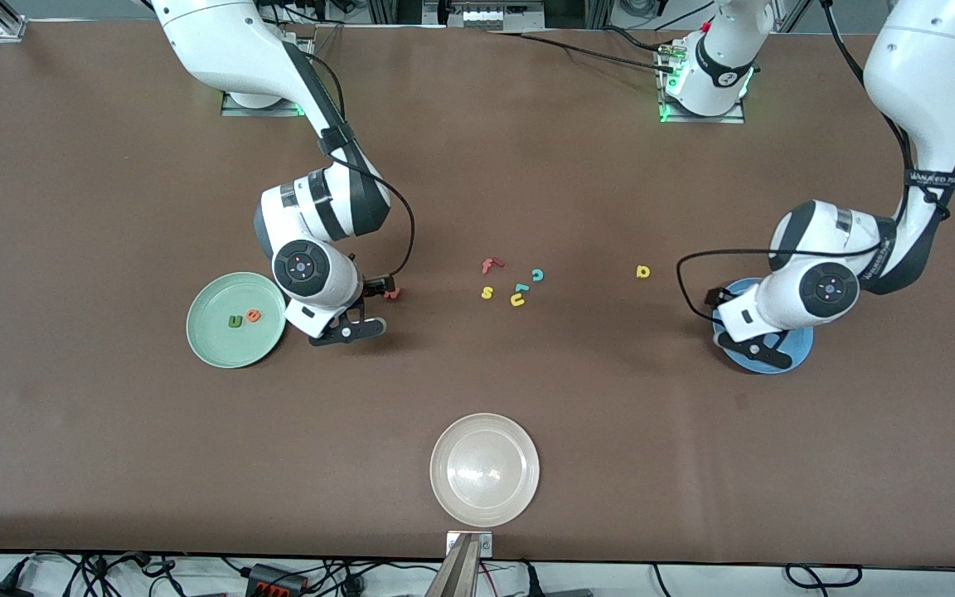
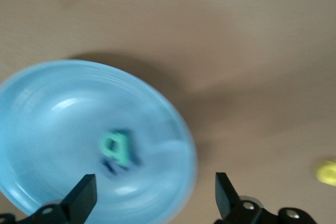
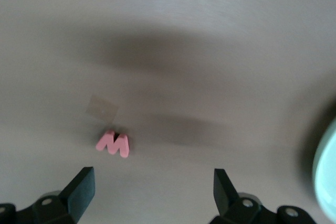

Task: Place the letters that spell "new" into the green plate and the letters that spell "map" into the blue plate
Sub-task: 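Grasp the pink m with the right gripper while the left gripper grasps yellow a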

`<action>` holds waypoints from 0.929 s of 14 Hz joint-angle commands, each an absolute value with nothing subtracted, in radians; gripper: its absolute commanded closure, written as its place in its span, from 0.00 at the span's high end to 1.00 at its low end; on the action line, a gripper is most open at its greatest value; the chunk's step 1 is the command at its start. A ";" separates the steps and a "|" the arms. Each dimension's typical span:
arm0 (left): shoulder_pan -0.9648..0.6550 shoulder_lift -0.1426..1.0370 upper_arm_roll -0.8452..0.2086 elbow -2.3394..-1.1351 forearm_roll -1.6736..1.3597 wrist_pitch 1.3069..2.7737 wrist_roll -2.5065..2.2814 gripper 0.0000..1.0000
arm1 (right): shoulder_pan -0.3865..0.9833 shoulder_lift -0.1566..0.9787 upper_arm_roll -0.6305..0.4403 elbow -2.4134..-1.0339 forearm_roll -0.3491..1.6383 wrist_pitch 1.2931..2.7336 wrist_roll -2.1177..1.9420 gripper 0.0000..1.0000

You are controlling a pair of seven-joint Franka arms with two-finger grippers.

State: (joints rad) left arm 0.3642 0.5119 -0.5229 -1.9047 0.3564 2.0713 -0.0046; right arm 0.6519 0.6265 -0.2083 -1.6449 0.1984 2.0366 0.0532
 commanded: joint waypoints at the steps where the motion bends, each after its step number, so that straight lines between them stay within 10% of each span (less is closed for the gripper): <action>1: 0.409 0.457 -0.629 -1.951 0.279 2.006 -0.078 1.00 | 0.661 0.623 -0.206 -1.651 0.206 2.026 -0.147 1.00; 6: 0.480 0.445 -0.800 -2.114 0.253 2.176 -0.187 1.00 | 0.719 0.630 -0.206 -1.654 0.189 2.031 -0.563 1.00; 13: 0.471 0.512 -0.773 -2.266 0.350 2.479 -0.218 1.00 | 0.732 0.589 -0.210 -1.791 0.183 2.201 -0.845 0.91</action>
